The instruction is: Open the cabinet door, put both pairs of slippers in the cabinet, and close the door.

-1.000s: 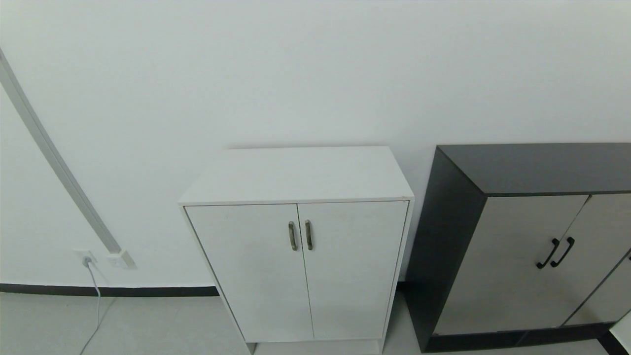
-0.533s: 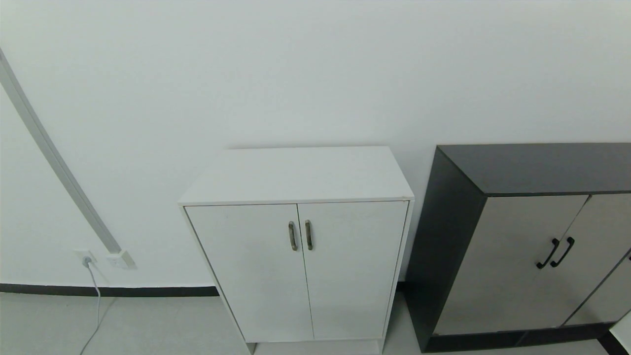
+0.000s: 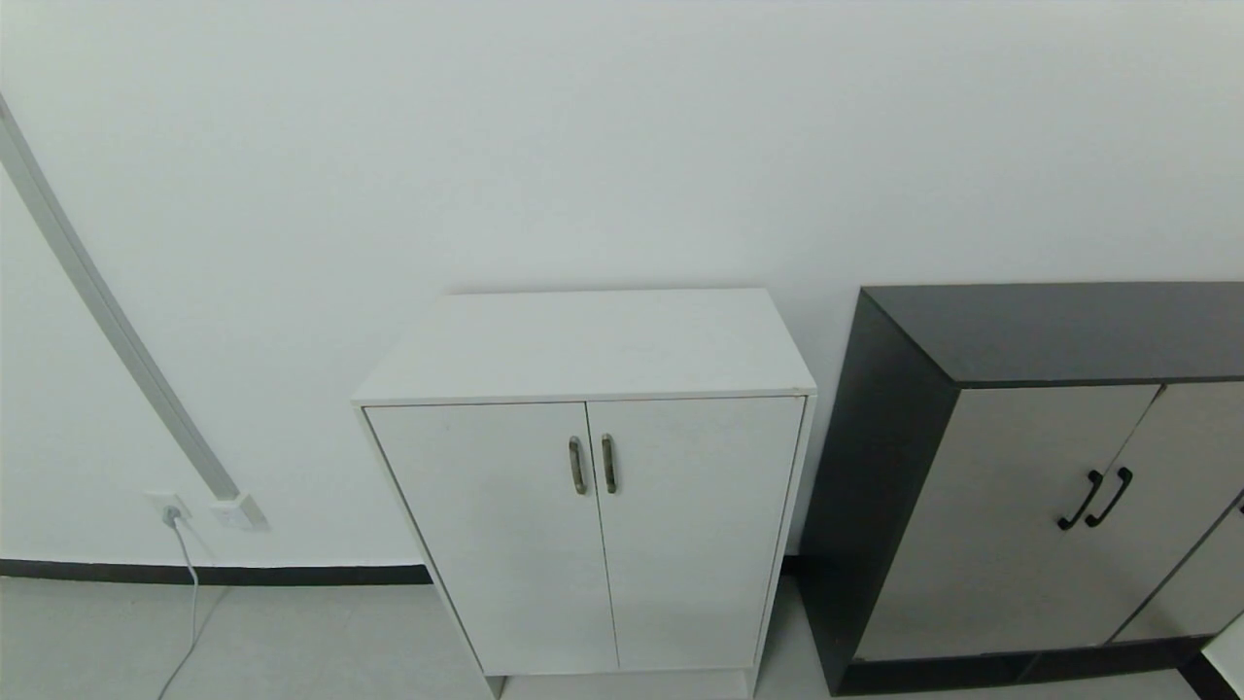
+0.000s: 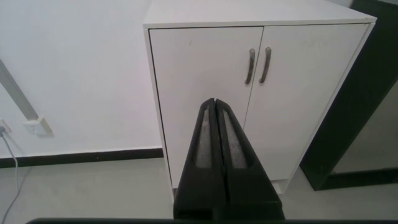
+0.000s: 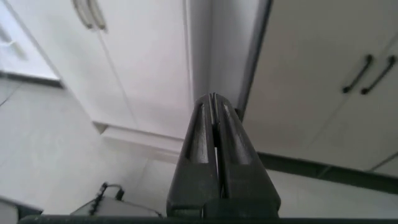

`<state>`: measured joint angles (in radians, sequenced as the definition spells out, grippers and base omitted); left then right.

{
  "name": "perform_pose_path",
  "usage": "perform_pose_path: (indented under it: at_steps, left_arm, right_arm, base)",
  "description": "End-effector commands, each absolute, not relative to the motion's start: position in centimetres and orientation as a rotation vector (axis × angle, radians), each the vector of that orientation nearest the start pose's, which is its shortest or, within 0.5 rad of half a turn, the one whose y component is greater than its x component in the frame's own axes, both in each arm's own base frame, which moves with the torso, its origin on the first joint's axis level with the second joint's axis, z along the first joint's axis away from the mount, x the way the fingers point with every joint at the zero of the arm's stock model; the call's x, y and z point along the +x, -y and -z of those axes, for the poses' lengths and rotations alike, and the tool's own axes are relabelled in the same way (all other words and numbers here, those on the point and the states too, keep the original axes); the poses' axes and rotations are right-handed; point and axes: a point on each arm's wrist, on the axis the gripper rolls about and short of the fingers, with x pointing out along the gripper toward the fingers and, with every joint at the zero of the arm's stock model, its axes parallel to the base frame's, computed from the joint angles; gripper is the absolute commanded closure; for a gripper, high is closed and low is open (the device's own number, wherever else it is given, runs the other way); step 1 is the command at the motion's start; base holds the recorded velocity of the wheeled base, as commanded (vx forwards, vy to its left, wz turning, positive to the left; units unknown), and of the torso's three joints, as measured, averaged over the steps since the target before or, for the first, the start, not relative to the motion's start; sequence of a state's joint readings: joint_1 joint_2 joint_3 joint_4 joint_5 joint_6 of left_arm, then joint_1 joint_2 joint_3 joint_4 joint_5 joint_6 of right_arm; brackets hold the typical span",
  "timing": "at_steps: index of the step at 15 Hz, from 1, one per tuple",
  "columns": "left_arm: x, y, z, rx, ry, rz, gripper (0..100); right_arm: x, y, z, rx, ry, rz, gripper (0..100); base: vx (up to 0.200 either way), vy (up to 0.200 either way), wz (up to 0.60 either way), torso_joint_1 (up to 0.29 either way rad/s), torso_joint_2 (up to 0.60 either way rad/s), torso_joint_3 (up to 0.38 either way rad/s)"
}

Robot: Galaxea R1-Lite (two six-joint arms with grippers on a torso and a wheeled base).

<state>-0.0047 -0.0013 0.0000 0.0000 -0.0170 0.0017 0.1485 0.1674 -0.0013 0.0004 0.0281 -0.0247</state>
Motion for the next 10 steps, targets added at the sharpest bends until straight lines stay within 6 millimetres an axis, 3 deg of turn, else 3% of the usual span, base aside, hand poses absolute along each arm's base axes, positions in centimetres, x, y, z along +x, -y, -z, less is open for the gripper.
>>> perform_pose_path:
  at_steps: [1,10]
  left_arm:
    - [-2.28,0.03,-7.55,0.002,0.000,0.021,100]
    - [-2.28,0.03,-7.55,0.000,0.000,0.021,100]
  right_arm:
    - [-1.53,0.06,-7.74,-0.026,-0.097,-0.111,100]
    - [-1.56,-0.01,-7.78,0.040,-0.094,-0.144,100]
  base:
    - [0.000,0.000,0.00,0.000,0.00,0.000]
    - [0.000,0.000,0.00,0.000,0.00,0.000]
